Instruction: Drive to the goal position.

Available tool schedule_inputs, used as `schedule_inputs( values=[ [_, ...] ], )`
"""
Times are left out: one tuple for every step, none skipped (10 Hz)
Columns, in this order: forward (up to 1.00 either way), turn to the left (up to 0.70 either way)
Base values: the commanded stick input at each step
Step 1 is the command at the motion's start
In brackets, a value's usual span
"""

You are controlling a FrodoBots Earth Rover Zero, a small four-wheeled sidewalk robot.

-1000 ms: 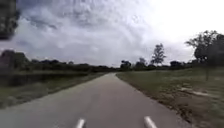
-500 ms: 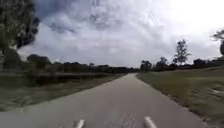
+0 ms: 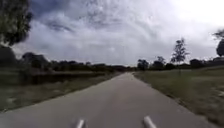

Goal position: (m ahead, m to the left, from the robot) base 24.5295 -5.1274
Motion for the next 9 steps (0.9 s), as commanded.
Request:
schedule_inputs(
  values=[
    [0.69,0.03],
    [0.69,0.03],
    [0.69,0.03],
    [0.69,0.03],
    [0.69,0.03],
    [0.69,0.03],
    [0.69,0.03],
    [0.69,0.03],
    [0.69,0.03]
  ],
)
